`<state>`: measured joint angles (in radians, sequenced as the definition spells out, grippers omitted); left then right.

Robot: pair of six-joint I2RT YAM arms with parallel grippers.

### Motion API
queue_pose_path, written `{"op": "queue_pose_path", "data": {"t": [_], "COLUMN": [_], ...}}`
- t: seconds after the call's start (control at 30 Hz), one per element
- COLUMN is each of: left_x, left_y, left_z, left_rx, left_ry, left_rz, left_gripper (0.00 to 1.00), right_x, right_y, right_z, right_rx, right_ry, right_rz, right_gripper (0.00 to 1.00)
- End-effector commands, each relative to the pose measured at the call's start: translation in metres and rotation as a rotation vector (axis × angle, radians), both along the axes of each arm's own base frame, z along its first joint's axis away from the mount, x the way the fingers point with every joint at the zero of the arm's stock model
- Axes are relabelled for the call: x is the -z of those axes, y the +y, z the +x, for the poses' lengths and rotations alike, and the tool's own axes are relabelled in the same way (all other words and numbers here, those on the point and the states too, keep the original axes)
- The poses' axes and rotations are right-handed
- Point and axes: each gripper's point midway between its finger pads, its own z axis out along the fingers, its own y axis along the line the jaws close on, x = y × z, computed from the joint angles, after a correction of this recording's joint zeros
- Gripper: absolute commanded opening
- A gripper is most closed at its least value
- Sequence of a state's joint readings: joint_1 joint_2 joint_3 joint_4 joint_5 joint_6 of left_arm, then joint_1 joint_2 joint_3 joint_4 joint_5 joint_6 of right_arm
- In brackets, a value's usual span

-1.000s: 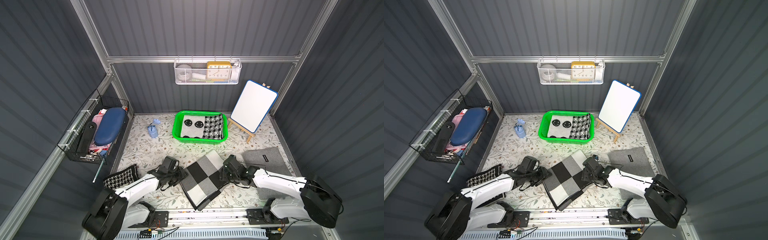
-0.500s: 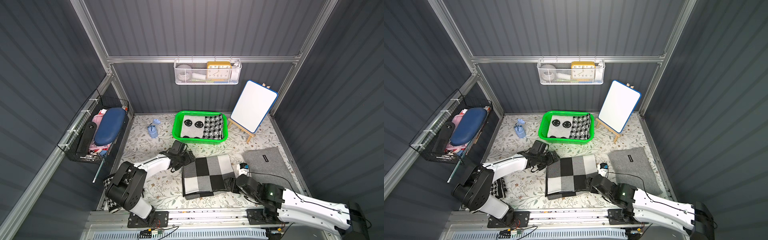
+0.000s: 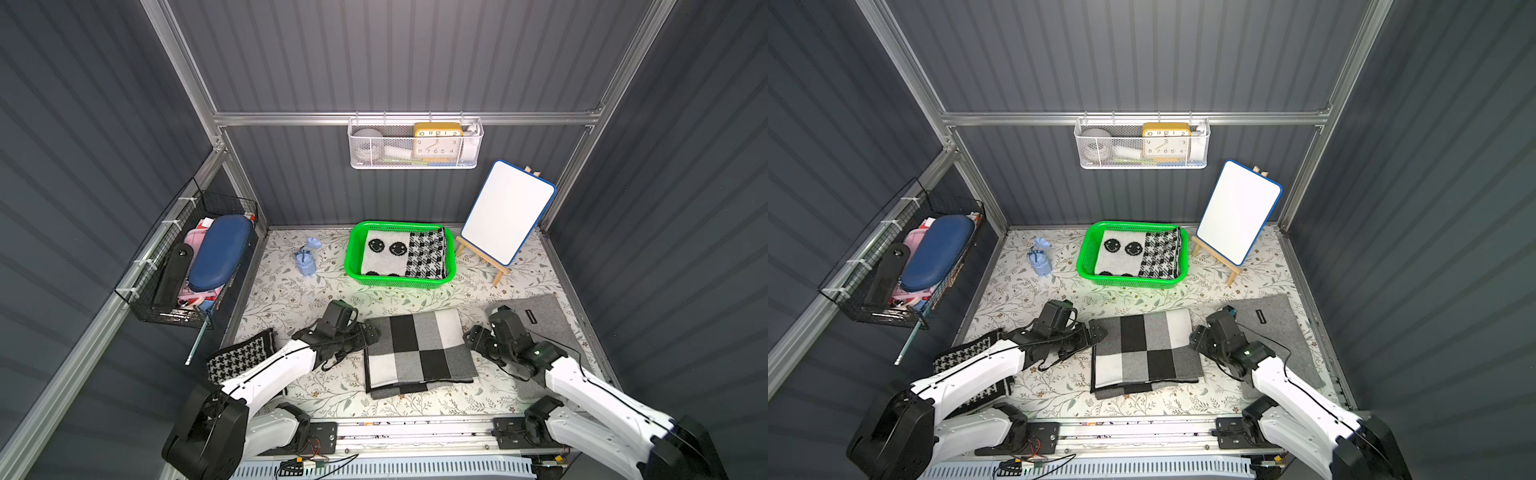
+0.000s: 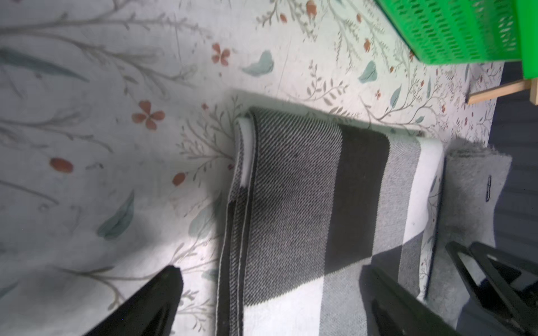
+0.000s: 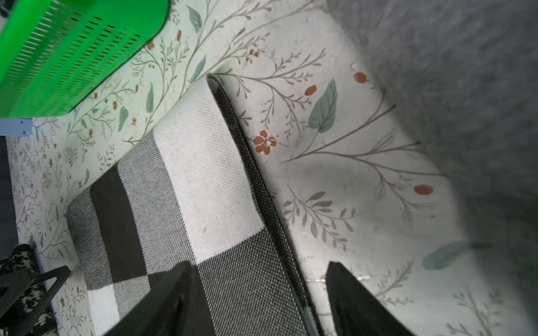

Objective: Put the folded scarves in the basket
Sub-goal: Pick up the scarf at the center of the board.

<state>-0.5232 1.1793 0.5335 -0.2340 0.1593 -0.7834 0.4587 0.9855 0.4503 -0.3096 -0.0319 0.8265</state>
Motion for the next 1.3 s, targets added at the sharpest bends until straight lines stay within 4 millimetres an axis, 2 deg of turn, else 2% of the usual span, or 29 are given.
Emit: {"op": "queue_pose_path", "data": {"t": [0.0, 0.2, 0.27, 0.43, 0.57, 0.7, 0.87, 1.03, 1.17, 1.27], "left_x": [0.005, 0.015, 0.017, 0.022, 0.027, 0.036, 0.046, 0.052, 0.053, 0.052], "left_y": [0.000, 0.002, 0.000, -0.003, -0.003, -0.003, -0.006, -0.009, -0.014, -0.018], "left_z": [-0.015, -0.024, -0.024, -0.021, -0.020, -0.020, -0.022, -0.022, -0.020, -0.018], "left_rx": [0.036, 0.029, 0.031, 0.015, -0.011, -0.025, -0.025, -0.020, -0.014, -0.005], "left_ry": [0.023, 0.039, 0.041, 0.052, 0.053, 0.074, 0.110, 0.128, 0.133, 0.134], "left_rz": [-0.026, -0.047, -0.055, -0.067, -0.084, -0.084, -0.093, -0.092, -0.111, -0.117], "left_gripper": [0.99, 0.96, 0.94, 0.84, 0.83, 0.76, 0.67, 0.64, 0.55, 0.48], "right_x": [-0.009, 0.007, 0.019, 0.032, 0.038, 0.043, 0.045, 0.049, 0.056, 0.061], "right_y": [0.024, 0.033, 0.032, 0.032, 0.033, 0.033, 0.041, 0.047, 0.053, 0.058], "right_z": [0.017, 0.025, 0.023, 0.020, 0.018, 0.017, 0.013, 0.010, 0.005, 0.002], "right_rx": [-0.095, -0.112, -0.108, -0.117, -0.121, -0.121, -0.137, -0.140, -0.151, -0.153], "right_ry": [-0.014, 0.038, 0.077, 0.119, 0.144, 0.155, 0.173, 0.176, 0.190, 0.203], "right_rz": [0.084, 0.112, 0.095, 0.081, 0.082, 0.079, 0.131, 0.165, 0.171, 0.169], "right_gripper": [0.76, 0.74, 0.73, 0.73, 0.72, 0.70, 0.67, 0.65, 0.63, 0.58]}}
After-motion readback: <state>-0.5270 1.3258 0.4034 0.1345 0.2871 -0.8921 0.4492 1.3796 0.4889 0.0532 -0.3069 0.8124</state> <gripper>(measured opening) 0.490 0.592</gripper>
